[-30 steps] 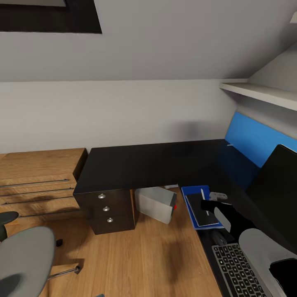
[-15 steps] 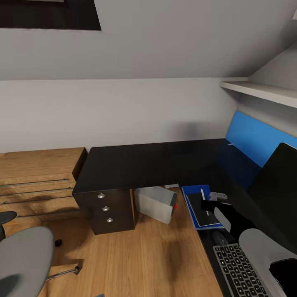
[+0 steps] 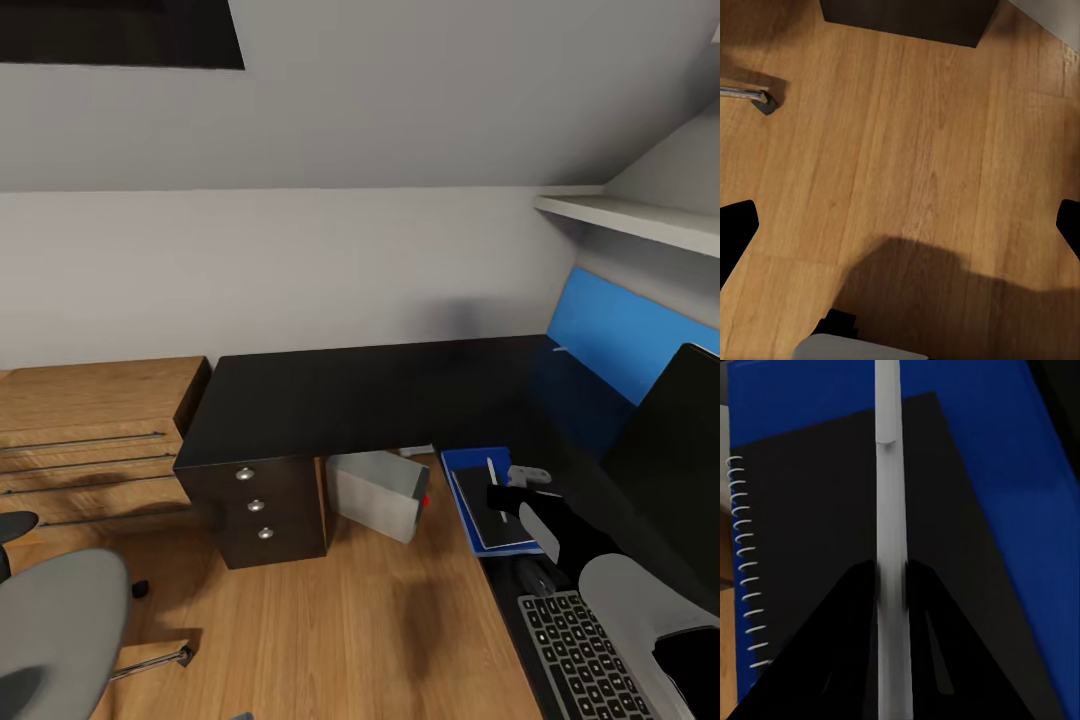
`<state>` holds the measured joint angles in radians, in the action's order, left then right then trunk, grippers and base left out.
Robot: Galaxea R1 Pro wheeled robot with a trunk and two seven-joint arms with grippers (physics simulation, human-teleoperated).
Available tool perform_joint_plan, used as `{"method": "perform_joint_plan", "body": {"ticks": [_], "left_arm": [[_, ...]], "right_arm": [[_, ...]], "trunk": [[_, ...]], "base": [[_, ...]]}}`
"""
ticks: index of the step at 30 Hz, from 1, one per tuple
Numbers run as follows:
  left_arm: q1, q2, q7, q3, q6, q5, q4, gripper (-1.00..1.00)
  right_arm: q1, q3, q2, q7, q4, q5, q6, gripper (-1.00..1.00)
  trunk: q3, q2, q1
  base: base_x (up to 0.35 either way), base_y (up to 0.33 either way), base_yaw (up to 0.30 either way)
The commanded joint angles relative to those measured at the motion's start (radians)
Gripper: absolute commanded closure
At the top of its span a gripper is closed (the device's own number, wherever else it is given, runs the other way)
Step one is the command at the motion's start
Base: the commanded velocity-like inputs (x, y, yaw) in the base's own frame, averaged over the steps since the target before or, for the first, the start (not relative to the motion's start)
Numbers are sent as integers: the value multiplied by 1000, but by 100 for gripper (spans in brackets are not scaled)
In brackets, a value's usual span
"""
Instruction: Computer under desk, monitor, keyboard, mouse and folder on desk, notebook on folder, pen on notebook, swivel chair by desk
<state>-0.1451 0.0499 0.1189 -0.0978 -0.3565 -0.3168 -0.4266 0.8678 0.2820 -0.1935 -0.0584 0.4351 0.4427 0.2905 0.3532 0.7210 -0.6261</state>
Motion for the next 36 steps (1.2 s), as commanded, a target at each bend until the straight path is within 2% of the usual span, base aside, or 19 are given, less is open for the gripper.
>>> {"method": "perform_joint_plan", "body": {"ticks": [1, 10, 36], "left_arm": [[-1, -1, 8, -8, -4, -5, 0, -100], [-1, -1, 8, -9, -4, -5, 0, -100], [-1, -1, 8, -9, -4, -5, 0, -100]], "right_arm": [[1, 8, -1, -4, 2, 7, 4, 100], [0, 8, -1, -4, 2, -7, 4, 100], [0, 8, 0, -3, -12, -10, 5, 100]], "trunk": [[1, 1, 0], [1, 1, 0], [1, 1, 0]], "base": [[0, 0, 0], [0, 0, 0], [0, 0, 0]]}}
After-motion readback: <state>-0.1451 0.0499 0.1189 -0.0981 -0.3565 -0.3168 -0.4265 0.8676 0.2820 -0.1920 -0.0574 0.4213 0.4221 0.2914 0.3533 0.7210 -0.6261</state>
